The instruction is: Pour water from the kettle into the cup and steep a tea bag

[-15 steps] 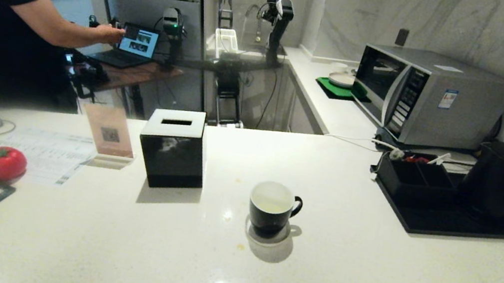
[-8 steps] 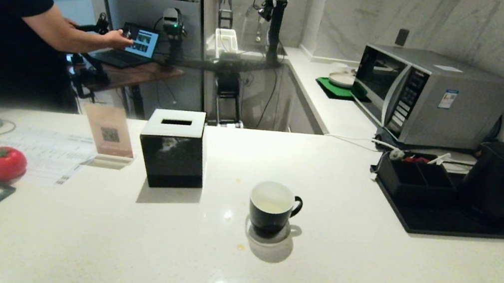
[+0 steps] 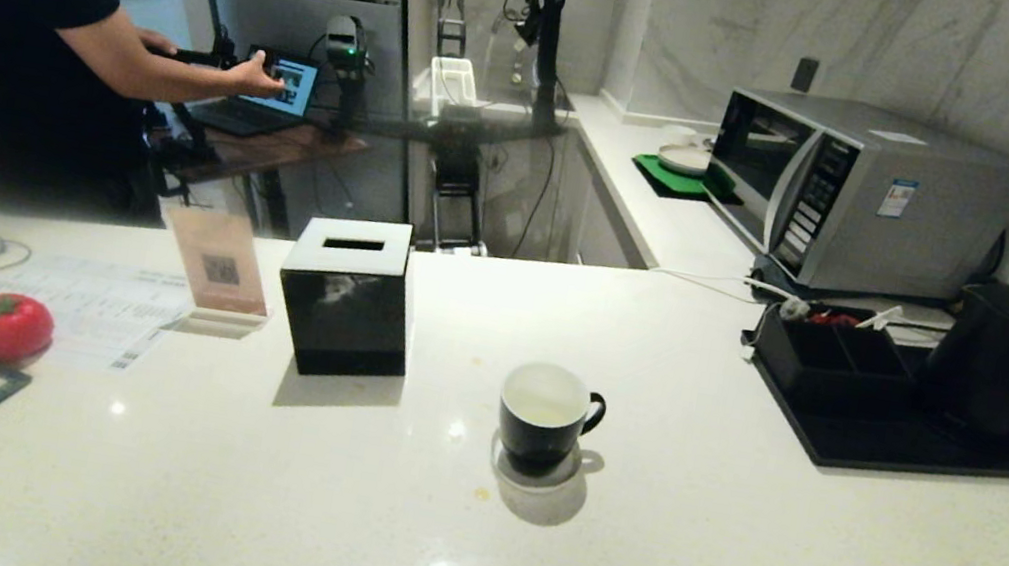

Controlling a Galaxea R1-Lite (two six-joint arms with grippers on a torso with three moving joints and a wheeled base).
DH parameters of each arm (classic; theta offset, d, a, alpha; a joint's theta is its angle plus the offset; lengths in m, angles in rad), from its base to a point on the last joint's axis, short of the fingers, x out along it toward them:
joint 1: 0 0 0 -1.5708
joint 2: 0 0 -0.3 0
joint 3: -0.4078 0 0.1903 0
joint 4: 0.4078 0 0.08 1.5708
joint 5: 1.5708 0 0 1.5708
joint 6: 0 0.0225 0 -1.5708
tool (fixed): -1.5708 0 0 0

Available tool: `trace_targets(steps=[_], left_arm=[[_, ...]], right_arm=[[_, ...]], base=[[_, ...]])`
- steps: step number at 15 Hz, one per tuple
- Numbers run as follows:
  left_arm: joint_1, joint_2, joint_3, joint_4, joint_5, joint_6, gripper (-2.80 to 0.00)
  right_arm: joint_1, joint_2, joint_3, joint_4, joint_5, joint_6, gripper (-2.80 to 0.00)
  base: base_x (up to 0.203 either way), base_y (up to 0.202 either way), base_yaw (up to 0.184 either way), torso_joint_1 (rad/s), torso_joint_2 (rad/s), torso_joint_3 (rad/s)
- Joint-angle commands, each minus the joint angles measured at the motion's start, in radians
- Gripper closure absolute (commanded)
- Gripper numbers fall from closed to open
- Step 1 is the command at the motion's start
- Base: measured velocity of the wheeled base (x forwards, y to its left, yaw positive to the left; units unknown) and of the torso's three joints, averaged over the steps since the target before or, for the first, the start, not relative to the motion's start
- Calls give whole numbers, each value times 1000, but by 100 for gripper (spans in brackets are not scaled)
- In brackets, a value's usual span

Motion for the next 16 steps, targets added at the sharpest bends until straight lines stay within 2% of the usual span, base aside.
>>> trace_targets(steps=[1, 14, 16], left_arm=[[0, 2, 0, -1, 0, -1, 0], [0, 2, 0, -1, 0, -1, 0], [0, 1, 0, -1, 0, -1, 0]], right_arm=[[0, 2, 0, 0, 0, -1, 0], [-3, 4, 0, 1, 0, -14, 0], [-3, 51, 0, -2, 0, -22, 0]], base=[[0, 0, 0, 0, 0, 0], [0, 0, 0, 0, 0, 0], [0, 0, 0, 0, 0, 0]])
